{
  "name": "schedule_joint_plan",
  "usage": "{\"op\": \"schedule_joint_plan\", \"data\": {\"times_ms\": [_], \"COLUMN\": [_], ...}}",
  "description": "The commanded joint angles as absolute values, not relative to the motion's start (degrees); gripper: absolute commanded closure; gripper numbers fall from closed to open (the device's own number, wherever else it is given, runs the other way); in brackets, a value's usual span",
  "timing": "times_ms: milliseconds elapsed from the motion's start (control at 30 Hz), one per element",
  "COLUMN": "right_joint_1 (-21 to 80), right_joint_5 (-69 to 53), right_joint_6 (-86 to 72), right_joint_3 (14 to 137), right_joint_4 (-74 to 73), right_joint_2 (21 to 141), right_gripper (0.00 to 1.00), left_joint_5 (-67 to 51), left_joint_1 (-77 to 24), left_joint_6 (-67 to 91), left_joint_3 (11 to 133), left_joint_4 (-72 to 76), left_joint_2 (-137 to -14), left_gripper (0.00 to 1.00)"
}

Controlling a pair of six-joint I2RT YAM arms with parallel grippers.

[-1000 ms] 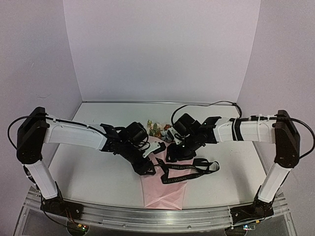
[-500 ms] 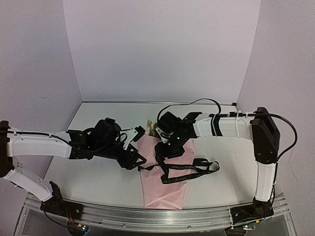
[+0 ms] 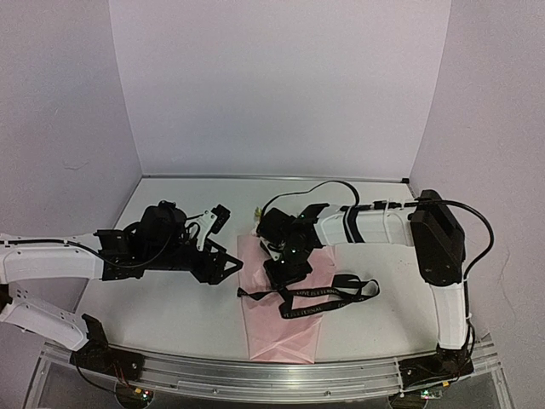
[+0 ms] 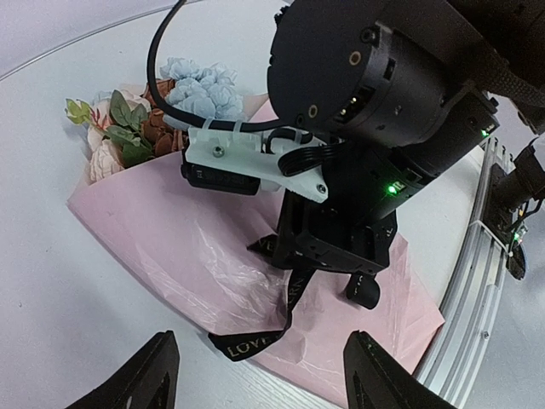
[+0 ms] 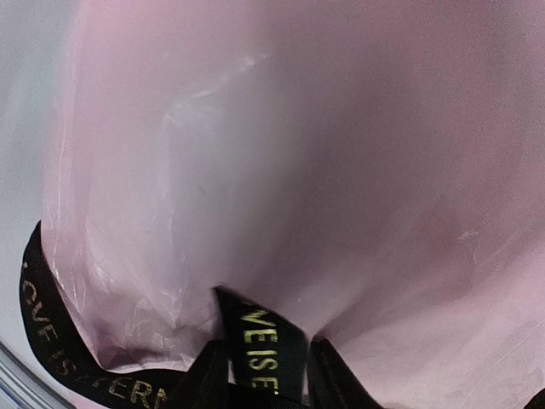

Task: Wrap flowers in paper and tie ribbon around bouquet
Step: Pick up the right side of the ribbon from the center of the board, then pass from the right arm to the left

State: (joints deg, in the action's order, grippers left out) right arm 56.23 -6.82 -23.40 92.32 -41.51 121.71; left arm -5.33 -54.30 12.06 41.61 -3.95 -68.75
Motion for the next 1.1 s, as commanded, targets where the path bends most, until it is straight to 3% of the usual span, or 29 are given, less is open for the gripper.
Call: {"op": "schedule_joint_plan", "data": {"times_ms": [0, 167, 467, 1067], "right_joint_1": [56.1, 56.0, 55.0, 50.1], "right_joint_5": [-5.3, -6.1, -9.6, -30.1], "right_joint_6": [-23.1, -22.3, -21.6, -36.5], "right_joint_3": [95.1, 95.9, 95.6, 101.7], "right_joint_4": [-42.3, -42.3, -42.3, -34.4], "right_joint_2": [122.8, 122.3, 116.7, 115.3], "right_gripper": [0.78, 1.0, 1.0, 1.0], "left_joint_5": [-4.4, -5.0, -8.3, -15.0], "left_joint_1": [-53.9, -53.7, -52.4, -50.2], "left_joint_6": [12.8, 14.0, 16.2, 16.4], "left_joint_3": [41.4, 41.3, 41.0, 43.7], "left_joint_4": [-2.0, -0.3, 4.6, 17.8], "left_joint_2": [-66.7, -67.4, -70.9, -85.8], "left_gripper": [0.31, 0.32, 0.32, 0.29]}}
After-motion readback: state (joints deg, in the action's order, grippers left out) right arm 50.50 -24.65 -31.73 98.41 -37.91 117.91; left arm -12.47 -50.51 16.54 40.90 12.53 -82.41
